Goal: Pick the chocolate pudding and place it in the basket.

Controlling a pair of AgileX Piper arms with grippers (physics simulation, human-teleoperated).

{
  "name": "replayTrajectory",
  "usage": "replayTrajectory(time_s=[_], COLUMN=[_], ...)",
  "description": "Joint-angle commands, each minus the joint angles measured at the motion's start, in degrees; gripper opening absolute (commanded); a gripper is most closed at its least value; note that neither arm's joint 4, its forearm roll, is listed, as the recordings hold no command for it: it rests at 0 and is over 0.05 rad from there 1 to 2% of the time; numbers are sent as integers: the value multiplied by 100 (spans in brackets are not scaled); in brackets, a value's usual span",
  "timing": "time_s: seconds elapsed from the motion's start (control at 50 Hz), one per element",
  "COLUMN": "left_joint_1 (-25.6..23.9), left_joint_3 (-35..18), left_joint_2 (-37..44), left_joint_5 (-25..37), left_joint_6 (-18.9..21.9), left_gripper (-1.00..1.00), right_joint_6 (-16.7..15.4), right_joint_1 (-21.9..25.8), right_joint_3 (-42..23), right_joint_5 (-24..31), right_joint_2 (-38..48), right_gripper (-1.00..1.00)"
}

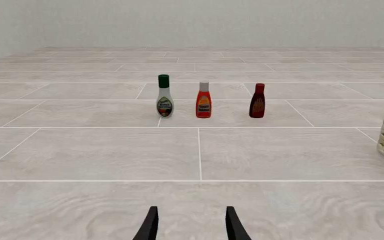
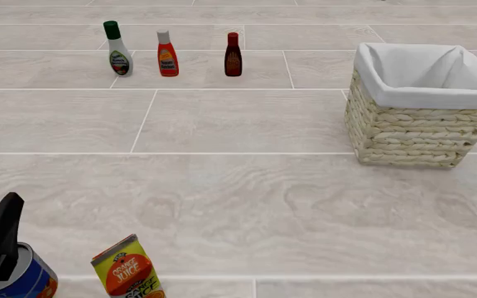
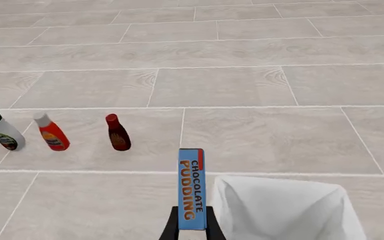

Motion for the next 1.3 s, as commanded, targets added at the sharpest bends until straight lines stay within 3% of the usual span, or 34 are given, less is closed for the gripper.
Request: replayTrajectory(time_s=[0.02, 0.52, 1.12, 1.3], left_joint_1=[0, 0, 0, 0], left_joint_3=[0, 0, 0, 0], left_joint_2=[0, 1, 0, 1], left_joint_5=[0, 0, 0, 0], left_joint_6=[2, 1, 0, 0], left_gripper=[100, 100, 100, 100], right_joint_6=[428, 1015, 1711, 1788], right_joint_1=[-314, -1074, -1562, -1667], right_joint_3=[-333, -715, -946, -947], right_joint_5=[414, 938, 1511, 1509], right_joint_2=[22, 123, 487, 578], right_gripper=[-100, -100, -100, -100])
